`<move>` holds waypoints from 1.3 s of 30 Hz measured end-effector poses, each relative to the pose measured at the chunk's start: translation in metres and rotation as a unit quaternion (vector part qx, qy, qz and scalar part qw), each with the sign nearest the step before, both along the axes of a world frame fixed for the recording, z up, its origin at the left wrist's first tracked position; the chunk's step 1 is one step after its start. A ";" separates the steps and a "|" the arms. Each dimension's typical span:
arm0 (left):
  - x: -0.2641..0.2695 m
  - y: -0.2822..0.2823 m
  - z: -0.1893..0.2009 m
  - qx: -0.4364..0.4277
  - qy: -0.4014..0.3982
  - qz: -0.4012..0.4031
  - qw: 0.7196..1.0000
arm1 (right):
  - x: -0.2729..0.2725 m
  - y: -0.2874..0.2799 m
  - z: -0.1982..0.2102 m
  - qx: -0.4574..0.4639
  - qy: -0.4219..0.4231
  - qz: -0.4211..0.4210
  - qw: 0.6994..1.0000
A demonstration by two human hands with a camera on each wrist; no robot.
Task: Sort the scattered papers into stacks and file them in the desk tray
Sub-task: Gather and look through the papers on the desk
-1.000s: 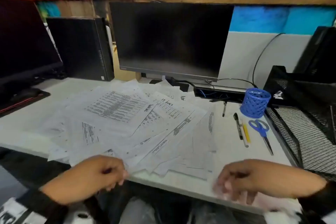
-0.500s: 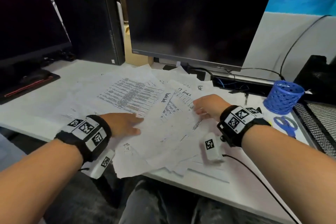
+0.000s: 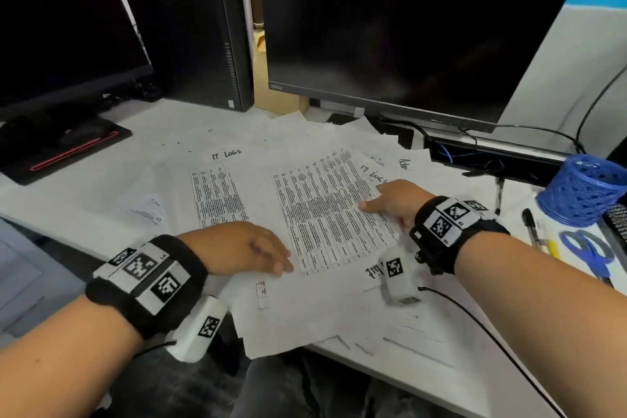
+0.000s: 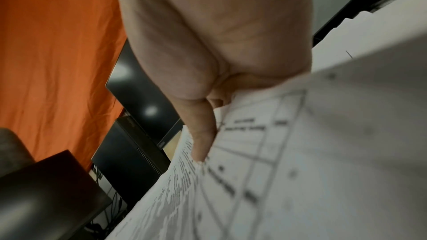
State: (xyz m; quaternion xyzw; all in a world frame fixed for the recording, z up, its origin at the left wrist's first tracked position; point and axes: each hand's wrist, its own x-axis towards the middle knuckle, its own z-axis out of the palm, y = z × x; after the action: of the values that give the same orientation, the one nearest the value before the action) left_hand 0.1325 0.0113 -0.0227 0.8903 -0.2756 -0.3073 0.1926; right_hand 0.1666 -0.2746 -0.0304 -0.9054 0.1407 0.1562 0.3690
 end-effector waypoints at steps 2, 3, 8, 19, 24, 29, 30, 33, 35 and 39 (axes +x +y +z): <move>0.006 0.004 0.005 -0.050 -0.054 0.078 0.994 | -0.001 -0.008 0.000 0.080 -0.020 -0.048 0.995; 0.011 0.005 0.006 -0.068 -0.091 0.126 0.986 | -0.003 -0.012 0.001 0.134 -0.032 -0.075 0.988; 0.035 0.008 0.009 -0.225 -0.048 0.336 0.913 | -0.028 -0.013 0.013 0.276 -0.090 -0.093 0.952; 0.052 -0.005 0.009 -0.169 -0.055 0.437 0.882 | -0.020 -0.058 0.006 0.011 -0.066 -0.168 0.983; 0.068 -0.002 -0.003 -0.124 0.000 0.365 0.923 | -0.011 -0.092 -0.003 0.006 -0.014 -0.217 0.976; 0.063 -0.022 -0.002 -0.137 0.044 0.333 0.932 | -0.003 -0.077 -0.013 0.047 0.001 -0.187 0.981; 0.062 -0.024 -0.006 -0.154 0.061 0.333 0.928 | -0.001 -0.074 -0.014 0.065 -0.003 -0.186 0.980; 0.060 -0.028 -0.016 -0.171 0.060 0.331 0.926 | 0.005 -0.068 -0.015 0.093 -0.041 -0.180 0.978; 0.060 -0.027 -0.015 -0.158 0.037 0.332 0.929 | 0.007 -0.073 -0.012 0.062 -0.089 -0.176 0.978; 0.062 -0.017 -0.005 -0.267 0.060 0.354 0.894 | 0.006 -0.090 0.006 0.084 -0.169 -0.174 0.966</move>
State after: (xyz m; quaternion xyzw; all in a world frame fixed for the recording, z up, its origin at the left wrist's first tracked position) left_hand 0.1946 -0.0061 -0.0278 0.8240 -0.0019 -0.1864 0.5350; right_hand 0.1724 -0.3645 -0.0245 -0.8460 0.2183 -0.0547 0.4834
